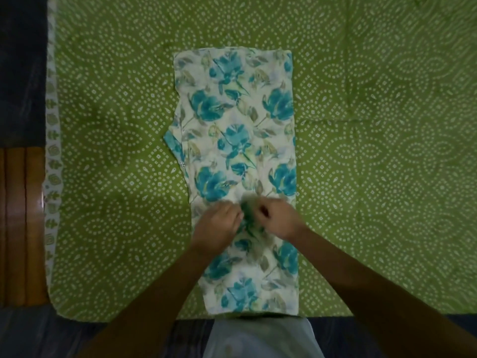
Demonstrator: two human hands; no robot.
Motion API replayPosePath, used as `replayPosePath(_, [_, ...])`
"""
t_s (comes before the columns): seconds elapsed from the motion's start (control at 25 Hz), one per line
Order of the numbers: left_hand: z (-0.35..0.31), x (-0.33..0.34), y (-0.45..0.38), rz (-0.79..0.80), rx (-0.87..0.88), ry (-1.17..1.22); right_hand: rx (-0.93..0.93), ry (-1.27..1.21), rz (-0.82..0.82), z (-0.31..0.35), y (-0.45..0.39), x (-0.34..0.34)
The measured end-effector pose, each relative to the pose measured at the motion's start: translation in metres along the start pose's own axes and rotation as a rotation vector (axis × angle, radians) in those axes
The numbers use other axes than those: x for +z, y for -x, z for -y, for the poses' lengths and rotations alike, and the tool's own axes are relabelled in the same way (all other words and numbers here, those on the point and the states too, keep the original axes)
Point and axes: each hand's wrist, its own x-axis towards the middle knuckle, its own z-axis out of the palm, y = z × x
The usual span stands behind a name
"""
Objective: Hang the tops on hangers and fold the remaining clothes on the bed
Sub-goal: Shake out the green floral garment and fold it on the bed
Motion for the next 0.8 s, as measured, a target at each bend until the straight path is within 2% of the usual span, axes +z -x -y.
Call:
replayPosePath(0.04, [0.008, -0.007, -0.026, -0.237, -0.029, -0.037, -0.076, -0.014, -0.345, 0.000, -0.023, -0.013])
replayPosePath(0.08, [0.018, -0.011, -0.051, -0.287, -0.075, -0.057, -0.145, 0.029, -0.546, 0.000, -0.046, -0.026])
replayPosePath(0.12, [0.027, -0.014, -0.075, -0.207, -0.098, -0.094, -0.203, 0.112, -0.593, -0.006, -0.070, -0.033])
replayPosePath(0.2, [0.056, -0.009, -0.122, 0.019, -0.029, -0.265, -0.322, 0.461, -0.414, -0.032, -0.116, -0.045])
replayPosePath(0.28, [0.097, -0.015, -0.169, 0.066, -0.015, -0.384, -0.319, 0.698, -0.361, -0.059, -0.163, -0.081])
replayPosePath(0.44, [0.140, -0.058, -0.257, -0.075, -0.413, -0.331, 0.147, 0.528, -0.637, -0.061, -0.227, -0.156])
replayPosePath(0.48, [0.131, -0.063, -0.265, -0.120, -0.420, -0.326, 0.158, 0.530, -0.686, -0.050, -0.228, -0.155])
replayPosePath(0.52, [0.119, -0.061, -0.264, -0.133, -0.347, -0.316, 0.043, 0.548, -0.664, -0.039, -0.225, -0.146])
replayPosePath(0.6, [0.097, -0.043, -0.235, -0.026, -0.015, -0.339, -0.376, 0.683, -0.439, -0.030, -0.207, -0.110])
replayPosePath(0.64, [0.095, -0.035, -0.220, 0.042, 0.125, -0.379, -0.508, 0.763, -0.332, -0.037, -0.202, -0.106])
replayPosePath(0.68, [0.103, -0.033, -0.217, 0.078, 0.175, -0.415, -0.537, 0.818, -0.272, -0.044, -0.207, -0.113])
replayPosePath(0.72, [0.117, -0.036, -0.226, 0.076, 0.137, -0.431, -0.473, 0.823, -0.298, -0.049, -0.220, -0.128])
replayPosePath(0.8, [0.141, -0.054, -0.261, 0.034, -0.118, -0.395, -0.138, 0.709, -0.428, -0.051, -0.247, -0.160])
